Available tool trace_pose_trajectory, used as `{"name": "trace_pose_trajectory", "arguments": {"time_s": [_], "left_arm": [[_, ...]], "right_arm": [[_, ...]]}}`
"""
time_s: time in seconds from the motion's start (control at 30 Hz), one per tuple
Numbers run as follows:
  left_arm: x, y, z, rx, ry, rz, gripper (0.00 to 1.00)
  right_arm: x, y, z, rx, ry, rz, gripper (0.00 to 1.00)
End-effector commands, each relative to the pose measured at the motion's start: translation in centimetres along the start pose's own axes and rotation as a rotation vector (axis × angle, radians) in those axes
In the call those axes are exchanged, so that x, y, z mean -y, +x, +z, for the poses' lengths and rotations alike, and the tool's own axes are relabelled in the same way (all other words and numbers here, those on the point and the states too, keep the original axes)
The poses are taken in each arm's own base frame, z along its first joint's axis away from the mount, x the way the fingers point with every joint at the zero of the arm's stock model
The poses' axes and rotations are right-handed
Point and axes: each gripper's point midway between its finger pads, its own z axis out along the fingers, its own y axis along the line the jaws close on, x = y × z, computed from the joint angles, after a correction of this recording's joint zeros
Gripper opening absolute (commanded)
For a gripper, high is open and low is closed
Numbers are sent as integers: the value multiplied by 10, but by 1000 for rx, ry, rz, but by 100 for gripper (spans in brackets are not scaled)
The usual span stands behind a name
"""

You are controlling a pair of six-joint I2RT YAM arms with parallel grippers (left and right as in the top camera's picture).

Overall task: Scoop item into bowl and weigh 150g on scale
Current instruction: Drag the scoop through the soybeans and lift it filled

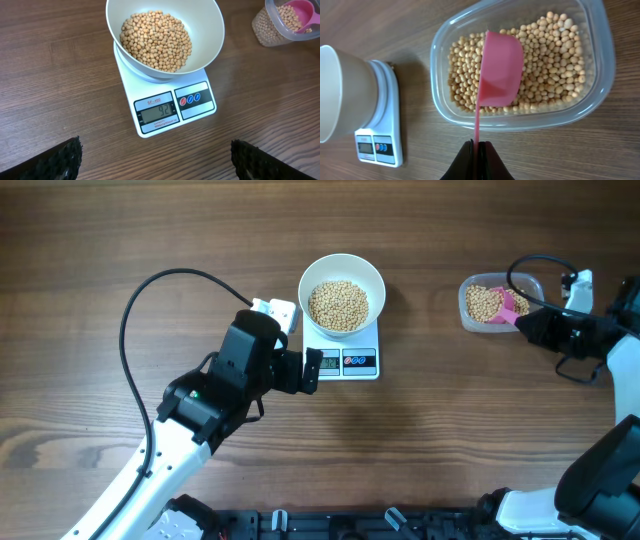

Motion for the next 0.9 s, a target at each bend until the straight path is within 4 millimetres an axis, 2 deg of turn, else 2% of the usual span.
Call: {"name": "trace_pose_trajectory", "arguments": {"time_s": [0.0,0.3,0.63,0.87], "left_arm": [[4,-4,0,1,13,5,100],[4,-3,0,1,13,5,100],[4,-4,0,1,13,5,100],[4,-4,0,1,13,5,100]], "right_arm": [[-8,6,9,-17,-96,58,4],[-10,12,22,-52,-168,130,4],[-16,10,21,-46,-204,150,4],[-10,6,12,-13,-233,179,4]]}}
